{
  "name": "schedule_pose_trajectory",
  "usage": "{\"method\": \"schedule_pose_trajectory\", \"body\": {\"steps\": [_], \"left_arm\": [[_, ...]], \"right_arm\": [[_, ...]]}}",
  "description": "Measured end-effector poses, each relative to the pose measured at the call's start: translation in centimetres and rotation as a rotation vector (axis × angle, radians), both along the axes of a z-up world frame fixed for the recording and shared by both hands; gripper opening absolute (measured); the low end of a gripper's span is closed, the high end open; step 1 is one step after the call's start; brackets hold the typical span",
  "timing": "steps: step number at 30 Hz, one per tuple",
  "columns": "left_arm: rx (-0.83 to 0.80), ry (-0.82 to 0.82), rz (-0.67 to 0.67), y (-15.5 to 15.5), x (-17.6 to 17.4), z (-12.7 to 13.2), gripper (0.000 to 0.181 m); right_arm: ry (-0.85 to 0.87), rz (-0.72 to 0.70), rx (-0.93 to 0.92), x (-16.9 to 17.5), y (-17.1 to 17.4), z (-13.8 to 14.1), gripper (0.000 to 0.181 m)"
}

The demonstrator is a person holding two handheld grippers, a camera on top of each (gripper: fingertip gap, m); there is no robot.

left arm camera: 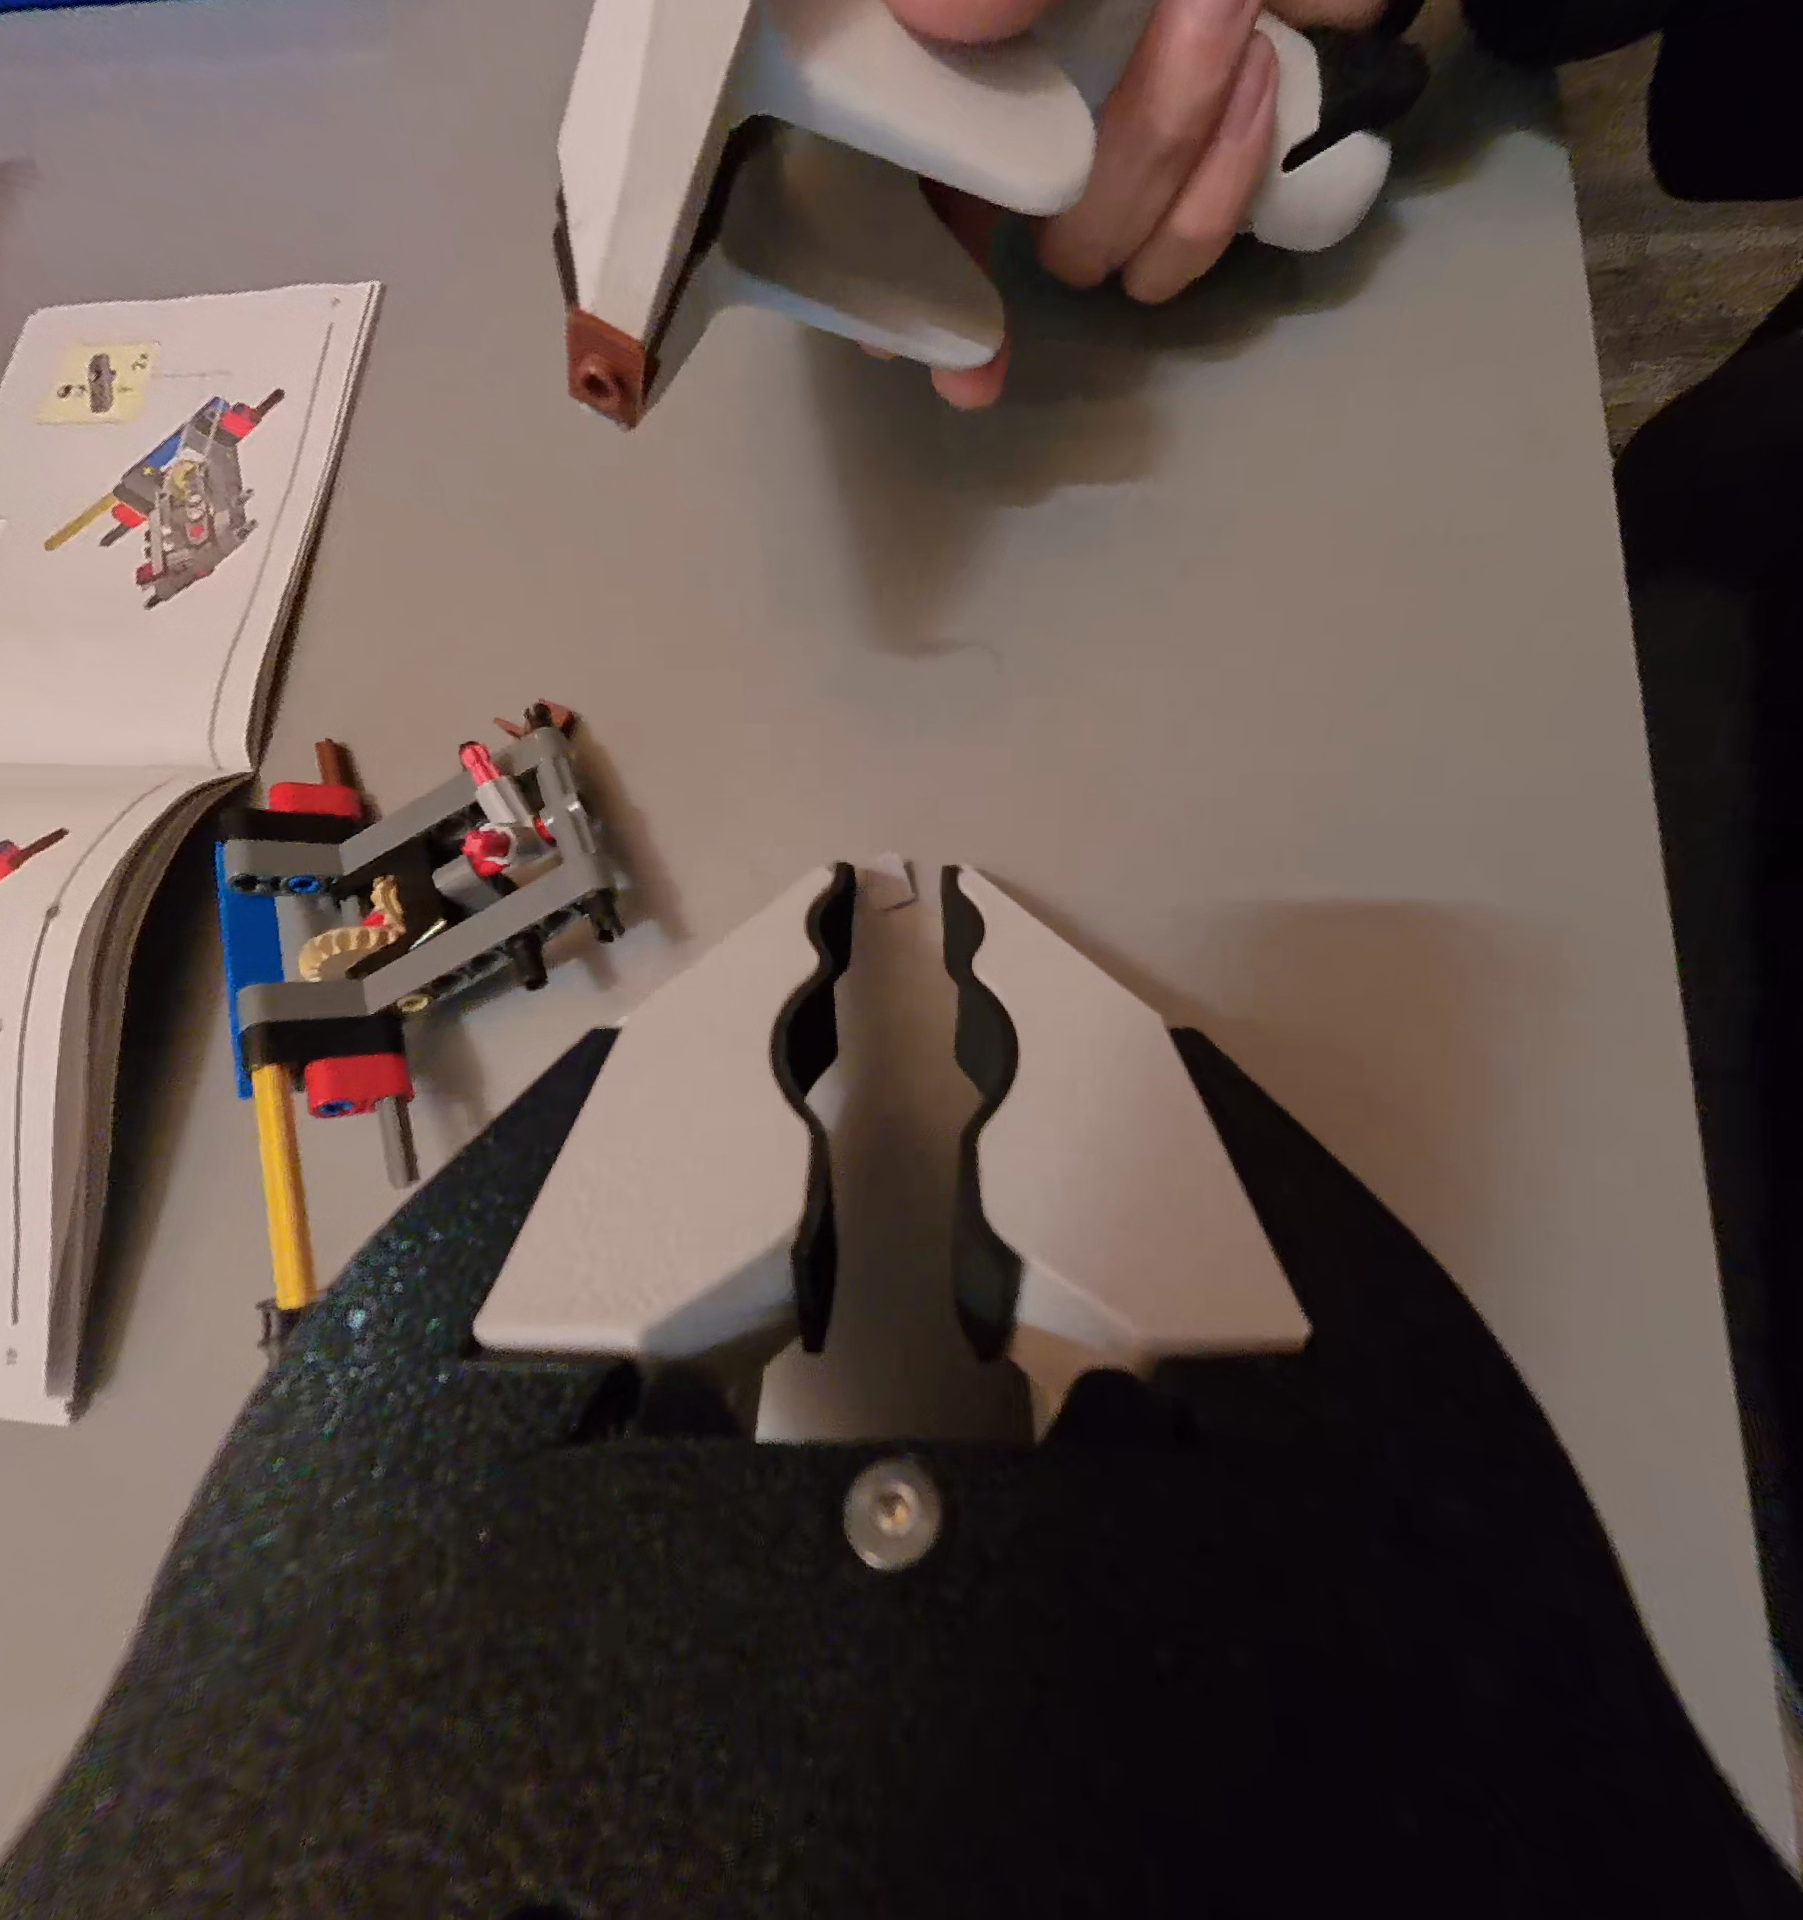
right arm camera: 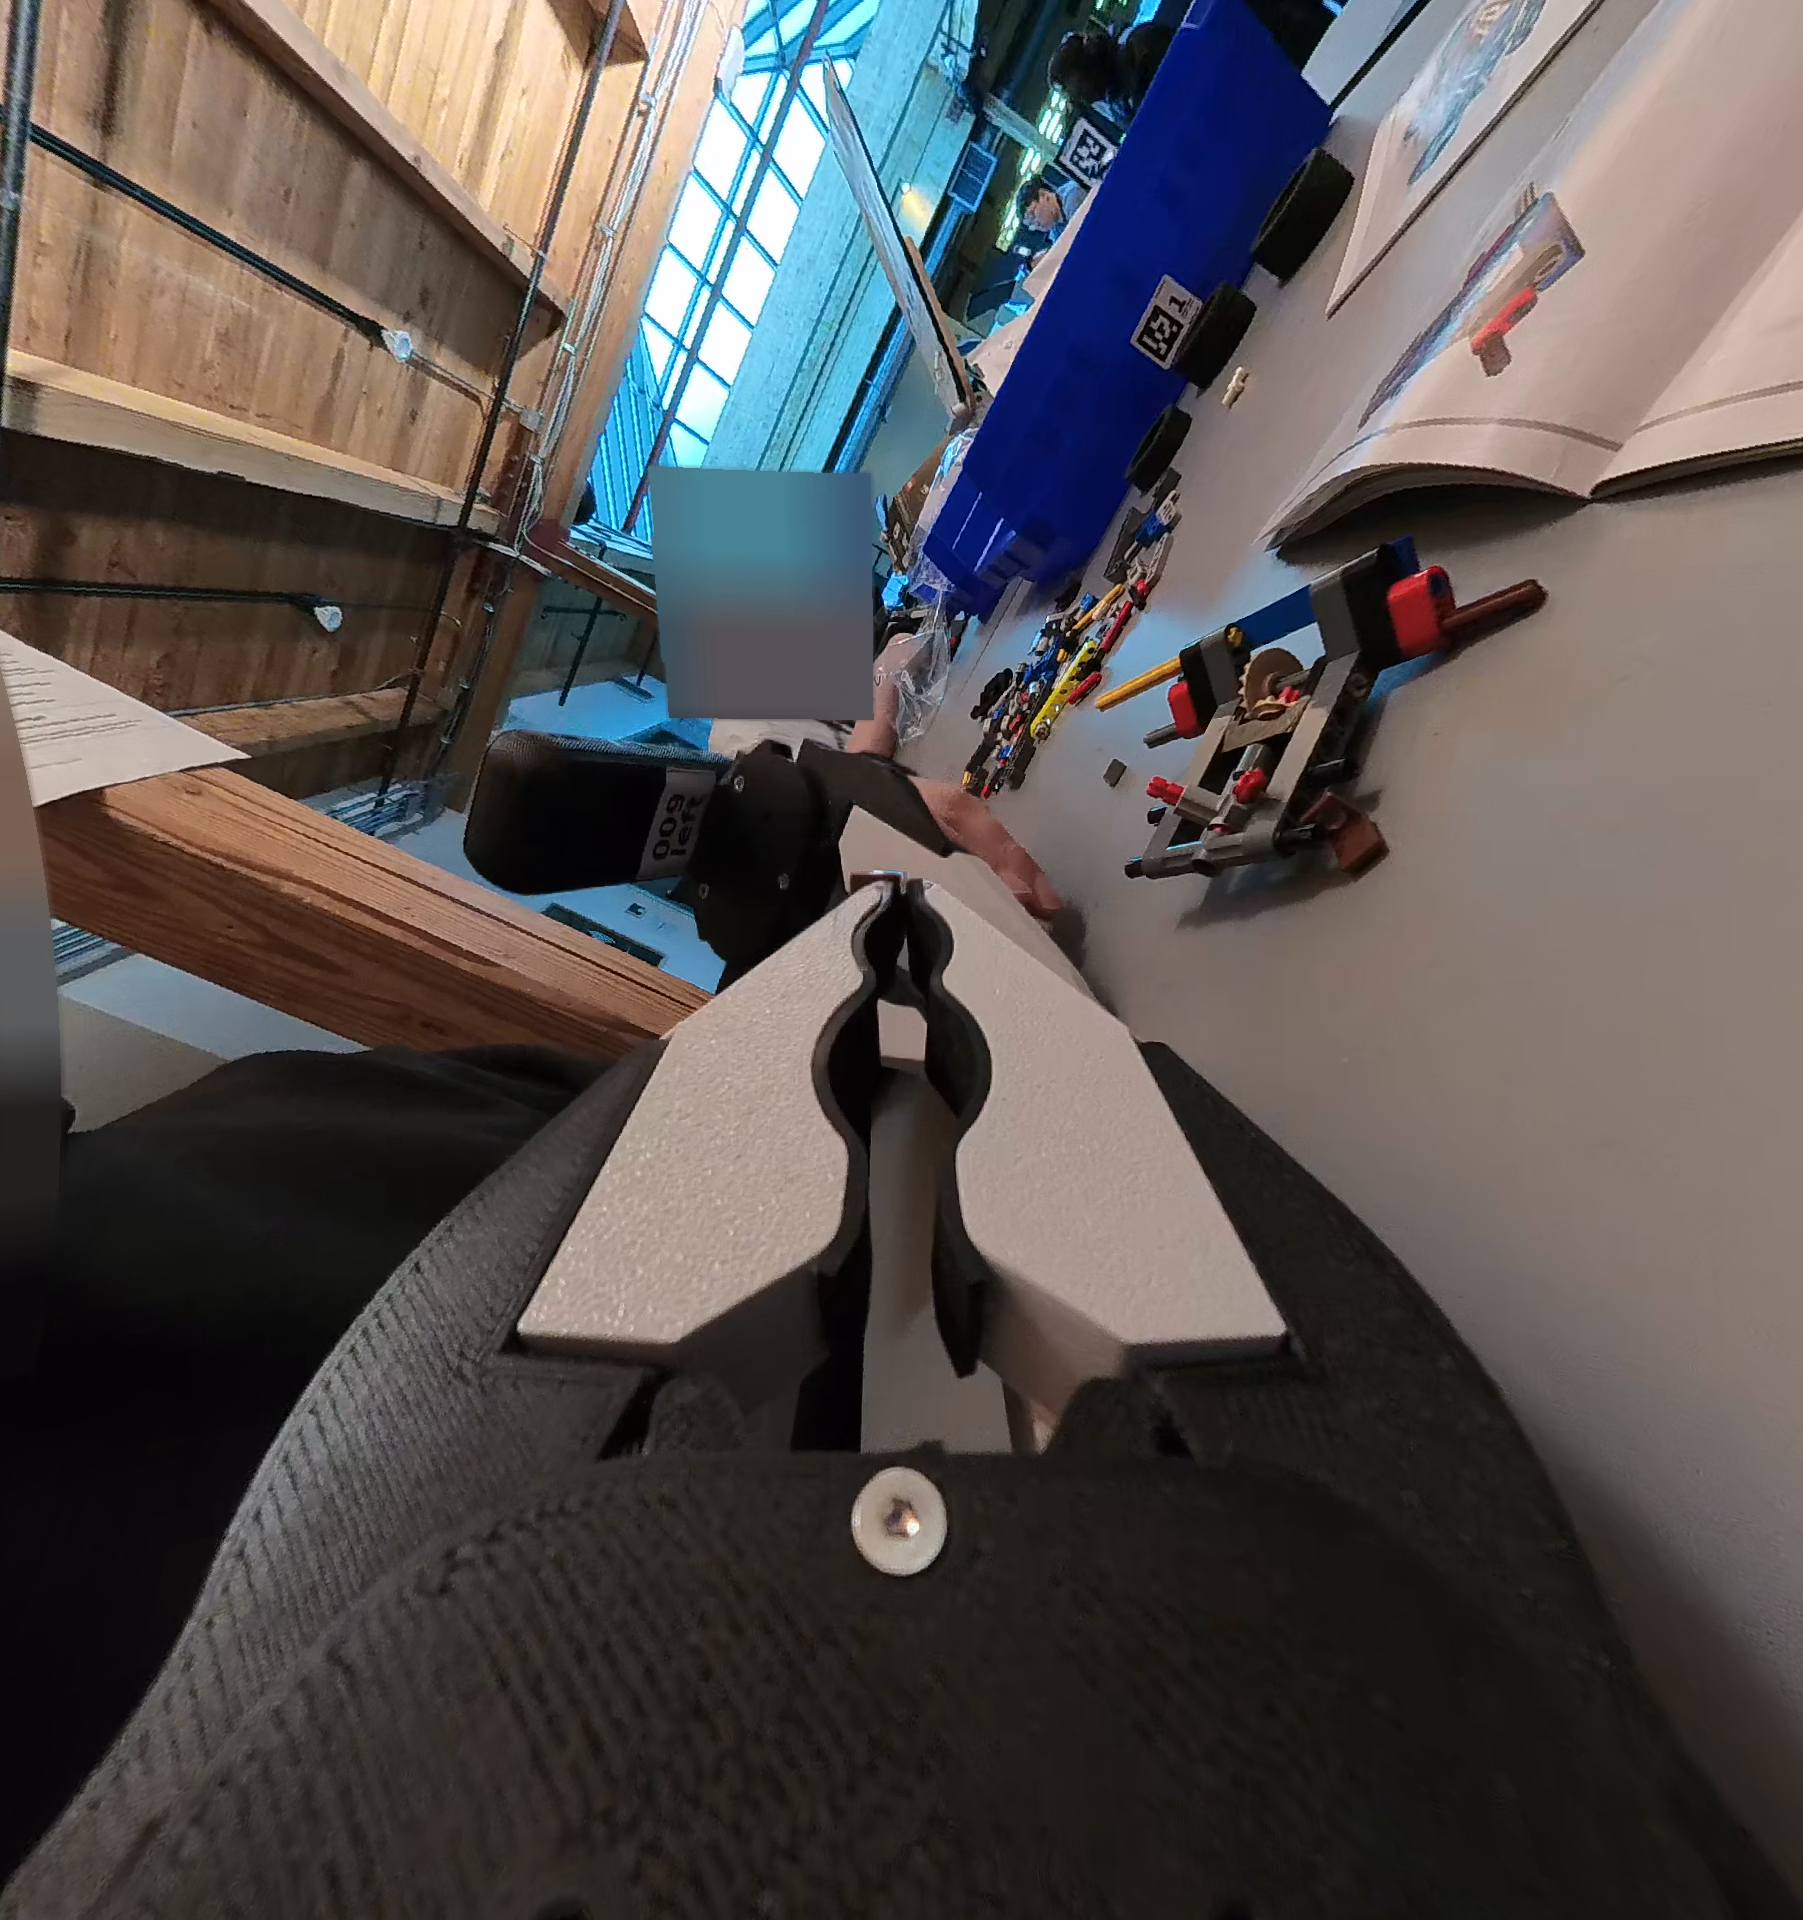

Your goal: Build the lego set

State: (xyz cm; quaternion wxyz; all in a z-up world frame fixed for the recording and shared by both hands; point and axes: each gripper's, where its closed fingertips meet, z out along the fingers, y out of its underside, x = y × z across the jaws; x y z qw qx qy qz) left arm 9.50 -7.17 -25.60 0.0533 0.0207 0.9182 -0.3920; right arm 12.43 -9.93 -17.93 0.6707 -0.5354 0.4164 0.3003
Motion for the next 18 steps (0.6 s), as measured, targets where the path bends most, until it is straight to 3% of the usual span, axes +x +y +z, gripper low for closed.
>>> {"method": "schedule_pose_trajectory", "body": {"steps": [3,9,18], "left_arm": [[-0.005,0.011,0.026,-0.18,-0.10,-0.06,0.008],[-0.001,0.013,0.069,0.38,0.45,-0.05,0.013],[-0.017,-0.005,-0.024,0.18,-0.09,-0.11,0.006]], "right_arm": [[-0.003,0.000,-0.003,-0.01,0.02,0.00,0.000],[-0.018,-0.002,-0.001,-0.11,0.01,0.15,0.000],[-0.020,0.006,-0.009,-0.22,0.15,0.06,0.000]]}}
